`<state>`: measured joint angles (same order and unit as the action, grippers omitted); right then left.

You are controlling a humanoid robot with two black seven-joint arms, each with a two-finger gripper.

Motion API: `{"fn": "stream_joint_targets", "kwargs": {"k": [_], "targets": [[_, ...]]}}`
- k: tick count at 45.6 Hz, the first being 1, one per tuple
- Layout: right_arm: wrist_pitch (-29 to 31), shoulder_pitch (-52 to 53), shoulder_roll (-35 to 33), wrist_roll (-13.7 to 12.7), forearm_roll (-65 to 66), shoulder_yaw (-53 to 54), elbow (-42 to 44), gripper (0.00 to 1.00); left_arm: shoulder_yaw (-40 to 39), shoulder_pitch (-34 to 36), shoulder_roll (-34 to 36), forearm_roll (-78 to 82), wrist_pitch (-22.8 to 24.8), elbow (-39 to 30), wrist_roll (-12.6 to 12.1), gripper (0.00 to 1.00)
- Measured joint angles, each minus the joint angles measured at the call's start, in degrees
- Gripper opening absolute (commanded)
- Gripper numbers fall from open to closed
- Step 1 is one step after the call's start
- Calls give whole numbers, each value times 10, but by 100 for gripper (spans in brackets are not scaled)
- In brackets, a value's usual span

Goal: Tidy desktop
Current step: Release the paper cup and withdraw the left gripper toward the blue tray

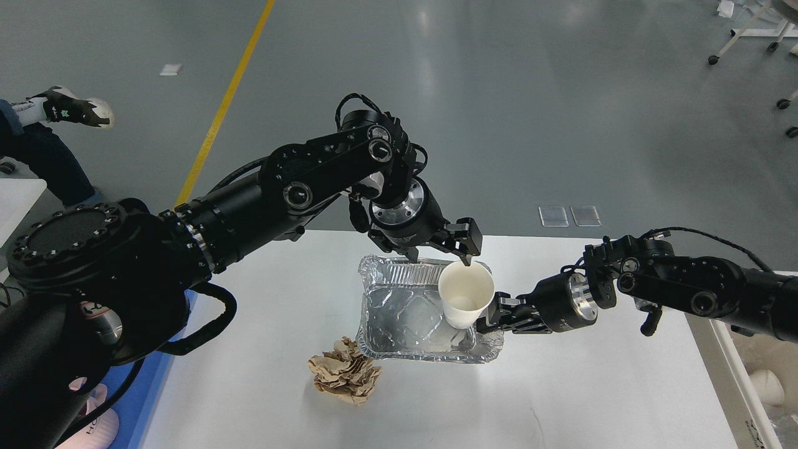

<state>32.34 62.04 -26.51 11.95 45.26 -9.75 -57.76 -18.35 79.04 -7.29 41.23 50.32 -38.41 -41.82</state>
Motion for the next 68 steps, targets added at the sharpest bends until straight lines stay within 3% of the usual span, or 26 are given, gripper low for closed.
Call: {"fn": "stream_joint_targets", "kwargs": {"k": [10,14,22,35,38,42,49,53,58,68], "targets": [[0,0,0,0,0,0,1,0,-12,1,22,8,-24,1,15,98],[0,0,0,0,0,0,1,0,-12,-6,42,9,-30,1,51,98],[0,0,-2,0,0,0,0,0,-12,-13,88,10,-34,0,195,98],[0,-2,-8,0,0,0,0,0,-11,-34,153,13,-52,-2,362,98],[-1,-3,-9,0,0,0,0,0,-9,-50,172,26,-63,-6,411,98],[-2,-4,-10,0,0,0,0,0,-9,-82,193,62,-85,-8,485,98],[-2,-4,-11,0,0,0,0,0,-8,-154,230,106,-140,-9,640,98],[-3,-4,-13,0,0,0,0,0,-9,-197,254,108,-154,-11,713,98],[-5,-5,-13,0,0,0,0,0,-11,-236,274,101,-161,-13,740,98],[-6,-5,-13,-1,0,0,0,0,-10,-278,315,61,-165,-27,715,98]]}}
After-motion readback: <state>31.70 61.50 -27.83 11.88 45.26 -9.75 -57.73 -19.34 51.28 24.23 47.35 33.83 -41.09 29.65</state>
